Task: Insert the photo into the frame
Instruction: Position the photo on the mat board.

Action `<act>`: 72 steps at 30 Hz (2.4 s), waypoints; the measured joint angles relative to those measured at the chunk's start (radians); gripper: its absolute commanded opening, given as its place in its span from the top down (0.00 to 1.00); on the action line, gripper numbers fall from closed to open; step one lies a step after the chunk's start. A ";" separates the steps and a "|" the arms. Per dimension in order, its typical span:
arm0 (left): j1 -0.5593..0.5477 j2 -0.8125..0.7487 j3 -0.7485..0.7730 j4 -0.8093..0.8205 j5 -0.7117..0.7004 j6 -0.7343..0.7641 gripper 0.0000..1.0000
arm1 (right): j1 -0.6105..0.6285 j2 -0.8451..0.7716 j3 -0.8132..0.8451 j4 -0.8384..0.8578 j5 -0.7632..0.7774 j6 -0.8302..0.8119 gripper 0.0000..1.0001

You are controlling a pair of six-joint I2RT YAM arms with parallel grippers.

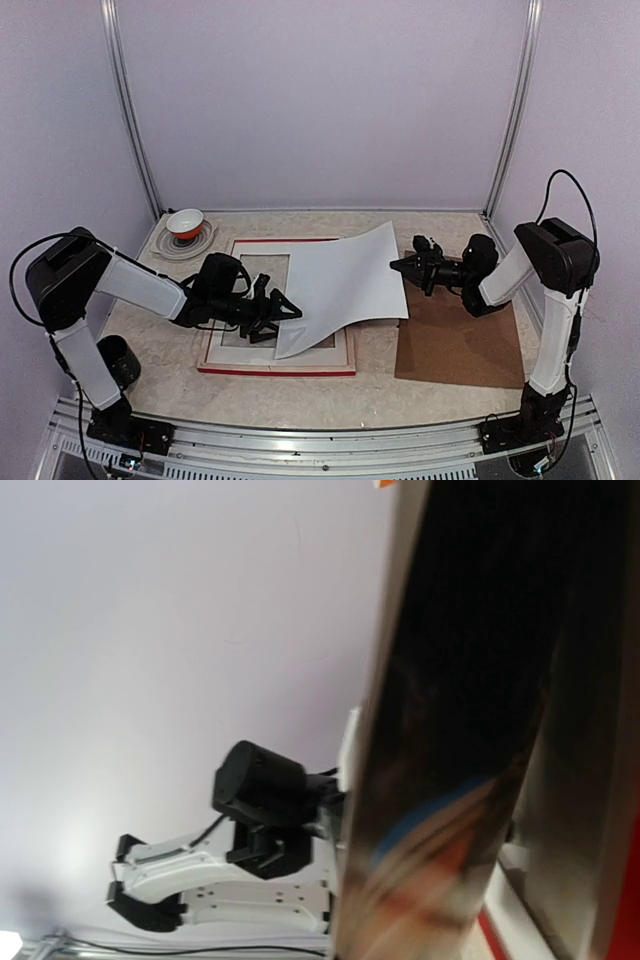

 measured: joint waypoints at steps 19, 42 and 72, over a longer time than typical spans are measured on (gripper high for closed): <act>0.010 -0.042 -0.017 0.087 -0.011 -0.010 0.28 | 0.000 -0.081 0.129 -0.939 0.051 -0.742 1.00; -0.002 -0.045 0.018 -0.032 -0.113 0.098 0.57 | 0.043 -0.079 0.248 -1.232 0.169 -0.962 0.93; -0.029 -0.169 0.018 -0.283 -0.366 0.242 0.76 | 0.145 -0.067 0.403 -1.410 0.288 -1.061 0.53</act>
